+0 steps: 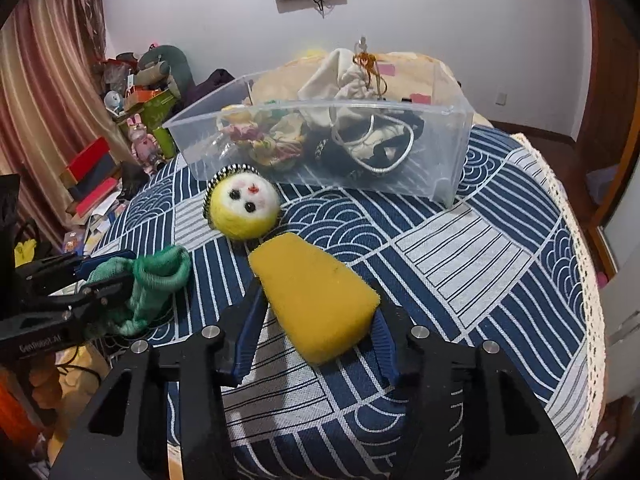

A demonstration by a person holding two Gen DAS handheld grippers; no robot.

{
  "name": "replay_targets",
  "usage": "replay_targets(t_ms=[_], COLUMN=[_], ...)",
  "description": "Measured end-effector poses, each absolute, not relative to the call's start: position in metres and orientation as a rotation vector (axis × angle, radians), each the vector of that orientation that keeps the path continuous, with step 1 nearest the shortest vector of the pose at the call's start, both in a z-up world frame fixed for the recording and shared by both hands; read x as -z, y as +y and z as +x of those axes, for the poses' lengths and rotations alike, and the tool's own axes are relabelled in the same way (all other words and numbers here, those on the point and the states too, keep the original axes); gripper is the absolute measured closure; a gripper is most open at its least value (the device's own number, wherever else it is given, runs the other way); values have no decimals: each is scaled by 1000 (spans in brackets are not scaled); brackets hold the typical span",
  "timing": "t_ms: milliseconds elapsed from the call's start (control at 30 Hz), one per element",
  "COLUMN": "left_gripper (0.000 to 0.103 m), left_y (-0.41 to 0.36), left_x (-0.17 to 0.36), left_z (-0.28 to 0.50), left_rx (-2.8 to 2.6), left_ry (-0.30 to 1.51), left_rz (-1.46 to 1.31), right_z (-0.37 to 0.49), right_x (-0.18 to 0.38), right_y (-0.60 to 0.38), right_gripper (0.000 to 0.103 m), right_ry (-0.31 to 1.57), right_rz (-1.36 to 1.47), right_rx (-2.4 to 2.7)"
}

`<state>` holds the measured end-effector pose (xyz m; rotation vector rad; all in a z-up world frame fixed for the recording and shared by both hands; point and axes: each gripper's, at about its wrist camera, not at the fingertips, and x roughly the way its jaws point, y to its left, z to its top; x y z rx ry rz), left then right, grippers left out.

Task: Organize soft objects
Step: 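Grasp the yellow sponge with the right tool while the left tool grasps the green knitted cloth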

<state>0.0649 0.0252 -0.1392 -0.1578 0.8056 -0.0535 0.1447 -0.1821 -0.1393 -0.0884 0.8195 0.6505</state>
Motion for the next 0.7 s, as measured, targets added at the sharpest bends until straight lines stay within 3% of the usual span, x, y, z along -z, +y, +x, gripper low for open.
replay_targets(t_ms=[700], left_gripper=[64], left_y=[45], left_x=[61], left_z=[106], left_rx=[-28], left_ry=[543], left_rz=[-159], right_z=[160], right_x=[70], right_y=[-177], right_gripper=[58], right_ry=[595], right_rz=[-82], right_rx=[-618])
